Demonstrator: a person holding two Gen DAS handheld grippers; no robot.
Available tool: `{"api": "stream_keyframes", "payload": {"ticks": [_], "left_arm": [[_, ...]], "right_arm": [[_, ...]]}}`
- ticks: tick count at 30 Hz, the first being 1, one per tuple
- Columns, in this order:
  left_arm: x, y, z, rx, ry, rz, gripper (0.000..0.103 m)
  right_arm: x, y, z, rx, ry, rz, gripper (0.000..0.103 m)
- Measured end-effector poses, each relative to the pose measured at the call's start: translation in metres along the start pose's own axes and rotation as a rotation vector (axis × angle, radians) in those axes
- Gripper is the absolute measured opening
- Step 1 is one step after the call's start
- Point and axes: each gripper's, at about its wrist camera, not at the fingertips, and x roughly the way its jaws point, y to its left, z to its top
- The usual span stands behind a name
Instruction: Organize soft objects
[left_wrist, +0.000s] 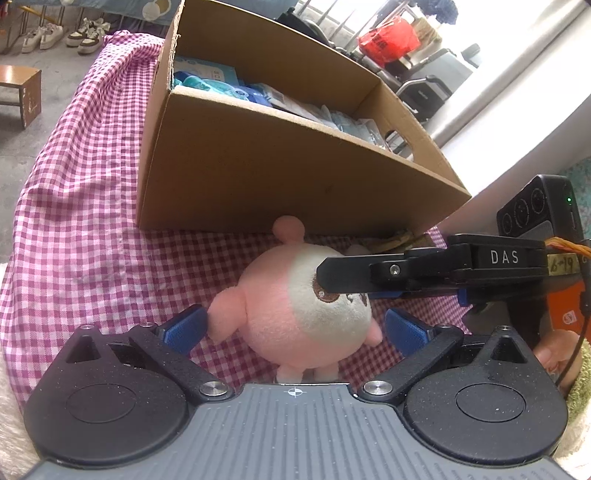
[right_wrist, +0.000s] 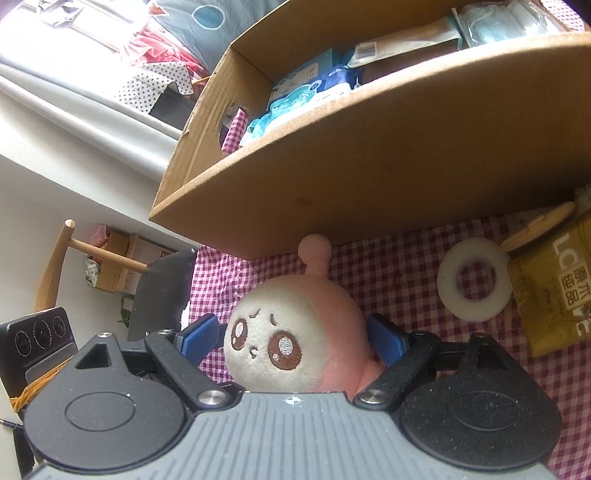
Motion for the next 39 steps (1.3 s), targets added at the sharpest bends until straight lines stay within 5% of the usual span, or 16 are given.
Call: {"api": "stream_keyframes", "payload": {"ticks": [8, 22, 39], "left_arm": [[-0.005, 0.000, 0.004, 0.019, -0.037, -0.011, 0.103], [0.014, -0.011, 0.001, 0.111, 0.022, -0.022, 0.103], [0.006, -0.029, -0.016, 0.093, -0.011, 0.022, 0.103]], "right_arm": [[-0.006, 0.001, 0.001, 0.003, 0.003, -0.009, 0.090], [0.001, 0.005, 0.001, -0.041, 0.012, -0.049, 0.087], [-0.016, 0.027, -0.013, -0.135, -0.021, -0.058, 0.083]]}}
